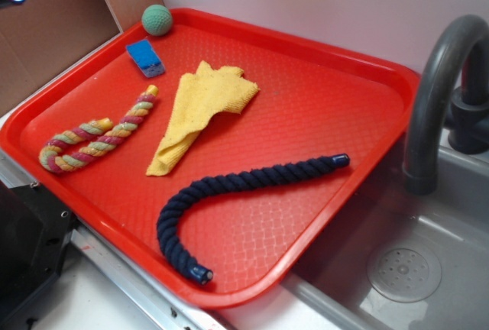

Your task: Grab the blue sponge.

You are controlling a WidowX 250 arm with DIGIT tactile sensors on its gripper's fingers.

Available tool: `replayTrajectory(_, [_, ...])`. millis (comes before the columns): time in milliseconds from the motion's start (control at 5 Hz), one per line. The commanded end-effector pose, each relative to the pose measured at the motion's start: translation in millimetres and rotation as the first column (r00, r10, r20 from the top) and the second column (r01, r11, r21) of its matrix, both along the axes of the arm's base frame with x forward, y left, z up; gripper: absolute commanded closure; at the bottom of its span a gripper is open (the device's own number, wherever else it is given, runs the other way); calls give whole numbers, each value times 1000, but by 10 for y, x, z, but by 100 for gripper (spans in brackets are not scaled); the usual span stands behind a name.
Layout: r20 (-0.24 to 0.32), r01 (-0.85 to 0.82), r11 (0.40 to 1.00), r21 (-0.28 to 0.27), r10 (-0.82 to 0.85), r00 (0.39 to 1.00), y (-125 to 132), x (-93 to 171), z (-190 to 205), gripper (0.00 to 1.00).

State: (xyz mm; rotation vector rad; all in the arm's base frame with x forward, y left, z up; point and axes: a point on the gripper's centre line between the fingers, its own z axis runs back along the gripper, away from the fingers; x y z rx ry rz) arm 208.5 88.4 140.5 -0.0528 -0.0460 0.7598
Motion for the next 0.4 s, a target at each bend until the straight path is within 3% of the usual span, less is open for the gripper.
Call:
replayTrajectory(0, [157,-483,870,102,465,871,546,168,-401,0])
replayTrajectory(200, [188,-685,719,117,661,726,422,266,-593,0])
